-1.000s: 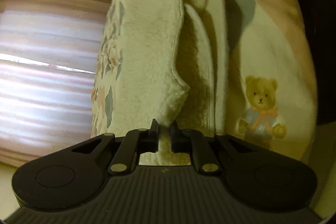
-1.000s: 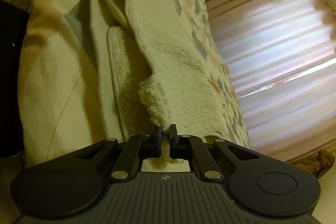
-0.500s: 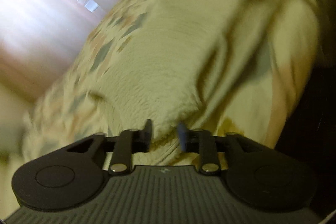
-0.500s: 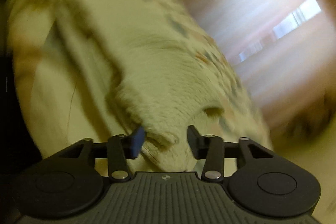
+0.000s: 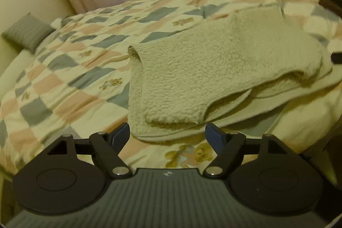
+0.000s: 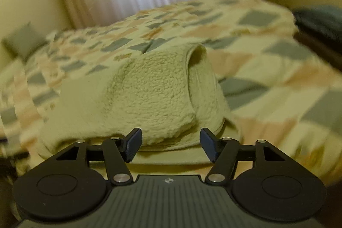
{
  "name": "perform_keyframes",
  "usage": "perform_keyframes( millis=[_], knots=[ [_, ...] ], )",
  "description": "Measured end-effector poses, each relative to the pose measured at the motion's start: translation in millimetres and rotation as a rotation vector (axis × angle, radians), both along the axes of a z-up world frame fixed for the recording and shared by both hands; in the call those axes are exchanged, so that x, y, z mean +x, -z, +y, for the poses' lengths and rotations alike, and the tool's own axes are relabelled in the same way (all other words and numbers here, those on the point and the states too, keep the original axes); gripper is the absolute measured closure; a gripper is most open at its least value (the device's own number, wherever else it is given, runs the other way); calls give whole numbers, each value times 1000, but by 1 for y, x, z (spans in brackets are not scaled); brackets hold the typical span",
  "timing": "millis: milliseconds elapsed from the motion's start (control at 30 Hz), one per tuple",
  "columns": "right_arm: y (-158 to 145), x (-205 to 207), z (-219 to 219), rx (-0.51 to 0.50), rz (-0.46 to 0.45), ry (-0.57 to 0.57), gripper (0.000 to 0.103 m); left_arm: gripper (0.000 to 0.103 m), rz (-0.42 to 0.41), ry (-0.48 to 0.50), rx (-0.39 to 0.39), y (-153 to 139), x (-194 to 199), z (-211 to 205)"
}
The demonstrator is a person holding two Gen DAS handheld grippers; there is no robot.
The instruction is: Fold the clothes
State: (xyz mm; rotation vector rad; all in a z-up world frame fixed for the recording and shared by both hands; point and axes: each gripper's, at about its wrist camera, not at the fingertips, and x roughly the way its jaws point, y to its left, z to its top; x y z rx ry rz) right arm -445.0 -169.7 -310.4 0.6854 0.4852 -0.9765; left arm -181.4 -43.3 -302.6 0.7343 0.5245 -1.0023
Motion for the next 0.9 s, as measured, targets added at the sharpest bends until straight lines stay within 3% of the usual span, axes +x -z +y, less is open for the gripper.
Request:
perform_keyframes(
  millis=[67, 167, 467, 667, 700, 733, 800, 900],
  knots=[
    [-1, 2, 1, 33, -28, 23, 29, 26, 66, -38, -26, -4, 2, 1],
    [-5, 8, 11, 21, -32, -3, 28, 26, 129, -71, -54, -11, 1, 12],
    [-13, 12, 29, -5, -24, -53, 25, 21, 112, -64, -87, -23, -8, 29],
    [-7, 13, 22, -27, 1, -58, 26, 20, 115, -53, -83, -16, -5, 23],
    [-6, 16, 19, -48, 16, -72, 36, 20, 119, -40, -99, -14, -3, 20],
    [-5, 21, 15, -70, 29, -90, 53, 22, 123, -27, -114, -13, 0, 17],
    [-3, 29, 7, -114, 56, -127, 72, 29, 140, 7, -156, -9, 8, 9],
    [5, 43, -9, -134, 63, -176, 75, 41, 166, 67, -209, 1, 22, -12]
  ],
)
